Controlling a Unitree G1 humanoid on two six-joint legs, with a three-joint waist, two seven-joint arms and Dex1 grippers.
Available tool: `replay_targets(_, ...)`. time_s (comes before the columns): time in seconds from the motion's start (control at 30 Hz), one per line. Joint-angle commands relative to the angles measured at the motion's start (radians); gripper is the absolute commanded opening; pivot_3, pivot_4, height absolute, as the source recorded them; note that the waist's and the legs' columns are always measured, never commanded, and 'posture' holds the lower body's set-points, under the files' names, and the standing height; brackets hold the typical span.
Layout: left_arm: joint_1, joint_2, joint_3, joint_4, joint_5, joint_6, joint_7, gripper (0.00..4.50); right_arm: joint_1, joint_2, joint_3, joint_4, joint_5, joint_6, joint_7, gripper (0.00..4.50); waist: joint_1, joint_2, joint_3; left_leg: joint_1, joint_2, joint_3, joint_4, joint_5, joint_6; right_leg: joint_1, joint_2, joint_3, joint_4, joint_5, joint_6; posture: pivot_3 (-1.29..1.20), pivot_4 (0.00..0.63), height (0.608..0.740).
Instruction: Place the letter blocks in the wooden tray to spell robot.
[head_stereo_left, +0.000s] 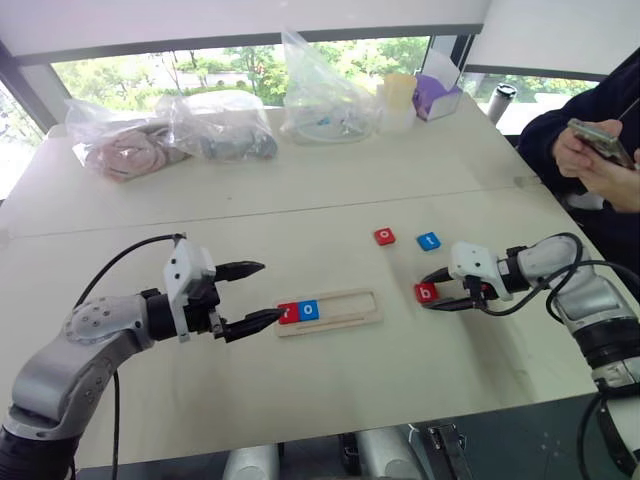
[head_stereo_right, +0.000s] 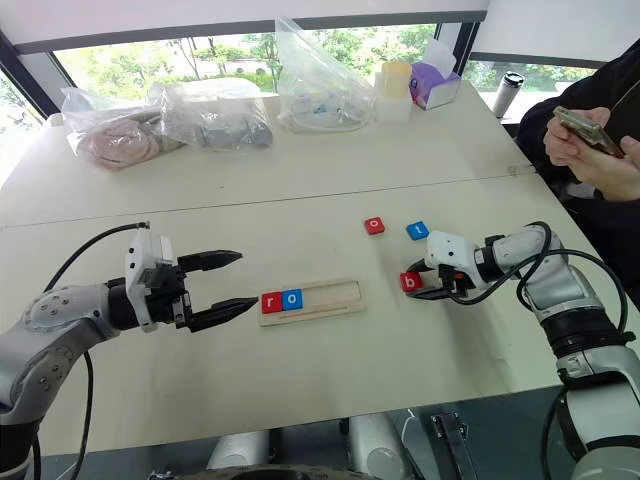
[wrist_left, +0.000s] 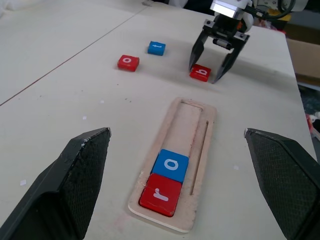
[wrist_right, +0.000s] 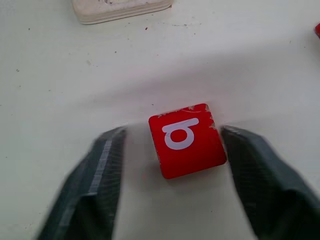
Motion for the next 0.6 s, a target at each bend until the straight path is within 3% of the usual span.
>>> replay_targets(0.03, 0.001, 0.006, 0.023, -0.036, -0.012, -0.003, 0.007, 4.50, -0.019, 0.007, -0.010, 0.000, -0.018, 0.000, -0.006, 1.15, 0.000, 0.000, 0.000, 0.001, 0.000, 0.000, 0.000, 0.000, 0.000, 0.001, 0.000, 0.000, 0.000, 0.000, 0.000, 0.00, 0.150, 0.740)
replay_targets(0.37, 0.024, 0.014, 0.034, -0.038, -0.015, -0.012, -0.008, 4.50, -0.067, 0.084, 0.038, -0.342, 0.047, 0.167, 0.049, 1.15, -0.006, 0.002, 0.001, 0.001, 0.001, 0.000, -0.001, 0.000, 0.000, 0.000, 0.000, 0.000, 0.001, 0.001, 0.001, 0.00, 0.150, 0.740)
replay_targets(0.6, 0.077, 0.036, 0.059, -0.068, -0.015, -0.014, -0.017, 4.50, -0.101, 0.191, 0.113, -0.381, 0.011, 0.224, 0.010, 1.15, 0.004, 0.003, 0.002, 0.000, 0.000, -0.001, 0.000, 0.000, 0.000, 0.000, -0.001, 0.000, 0.000, 0.000, 0.000, 0.00, 0.150, 0.740)
